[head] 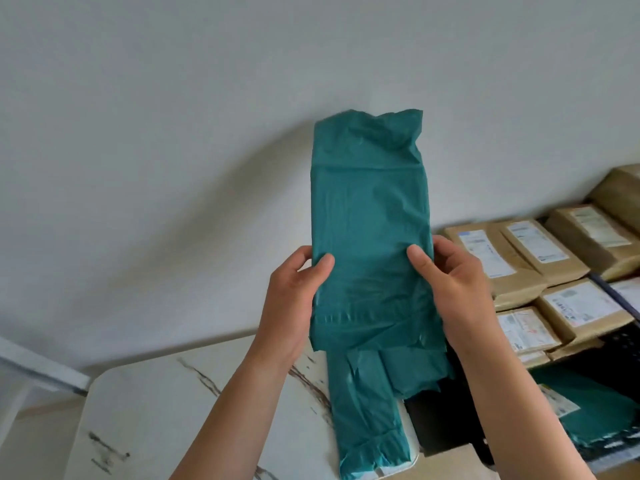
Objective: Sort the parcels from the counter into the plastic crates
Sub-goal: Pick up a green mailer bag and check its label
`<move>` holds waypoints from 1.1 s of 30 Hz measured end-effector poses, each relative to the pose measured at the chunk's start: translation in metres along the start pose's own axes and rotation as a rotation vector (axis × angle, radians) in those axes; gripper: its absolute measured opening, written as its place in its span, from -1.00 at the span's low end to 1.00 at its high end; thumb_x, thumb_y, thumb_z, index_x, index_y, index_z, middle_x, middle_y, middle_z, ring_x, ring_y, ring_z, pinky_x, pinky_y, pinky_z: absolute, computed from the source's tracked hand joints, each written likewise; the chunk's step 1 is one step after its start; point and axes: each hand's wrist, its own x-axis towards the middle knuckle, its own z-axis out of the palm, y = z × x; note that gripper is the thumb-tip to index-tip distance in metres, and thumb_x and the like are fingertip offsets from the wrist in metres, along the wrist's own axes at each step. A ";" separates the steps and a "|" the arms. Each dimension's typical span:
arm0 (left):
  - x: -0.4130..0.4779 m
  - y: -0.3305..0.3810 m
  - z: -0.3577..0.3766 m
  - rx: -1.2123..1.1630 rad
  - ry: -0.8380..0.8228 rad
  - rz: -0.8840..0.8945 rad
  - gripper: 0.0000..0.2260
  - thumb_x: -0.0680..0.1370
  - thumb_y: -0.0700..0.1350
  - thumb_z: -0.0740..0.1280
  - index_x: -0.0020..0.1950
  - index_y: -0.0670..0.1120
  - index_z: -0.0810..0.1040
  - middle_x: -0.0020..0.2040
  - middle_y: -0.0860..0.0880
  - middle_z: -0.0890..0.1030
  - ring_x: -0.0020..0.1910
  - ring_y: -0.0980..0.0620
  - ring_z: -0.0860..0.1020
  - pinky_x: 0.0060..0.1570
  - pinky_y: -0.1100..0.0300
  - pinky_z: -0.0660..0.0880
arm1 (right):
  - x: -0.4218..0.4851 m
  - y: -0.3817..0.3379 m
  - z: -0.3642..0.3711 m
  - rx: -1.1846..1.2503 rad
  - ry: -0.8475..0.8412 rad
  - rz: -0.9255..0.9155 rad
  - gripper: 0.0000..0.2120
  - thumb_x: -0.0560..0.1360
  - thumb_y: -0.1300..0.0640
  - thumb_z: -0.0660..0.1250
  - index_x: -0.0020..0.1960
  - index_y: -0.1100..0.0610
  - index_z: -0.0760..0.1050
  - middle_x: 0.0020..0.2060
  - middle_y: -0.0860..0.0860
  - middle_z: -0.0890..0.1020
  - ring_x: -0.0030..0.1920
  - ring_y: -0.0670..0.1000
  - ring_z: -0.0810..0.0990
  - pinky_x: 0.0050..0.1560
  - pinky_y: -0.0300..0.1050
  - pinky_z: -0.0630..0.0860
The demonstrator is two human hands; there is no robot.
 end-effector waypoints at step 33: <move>-0.010 0.056 0.061 0.401 0.074 0.464 -0.54 0.71 0.03 0.31 0.61 0.09 0.36 0.38 0.35 0.54 0.38 0.35 0.50 0.29 0.37 0.49 | -0.005 -0.094 -0.031 0.359 -0.200 -0.153 -0.70 0.71 0.21 0.19 0.39 0.07 0.54 0.22 0.12 0.72 0.23 0.16 0.70 0.20 0.05 0.66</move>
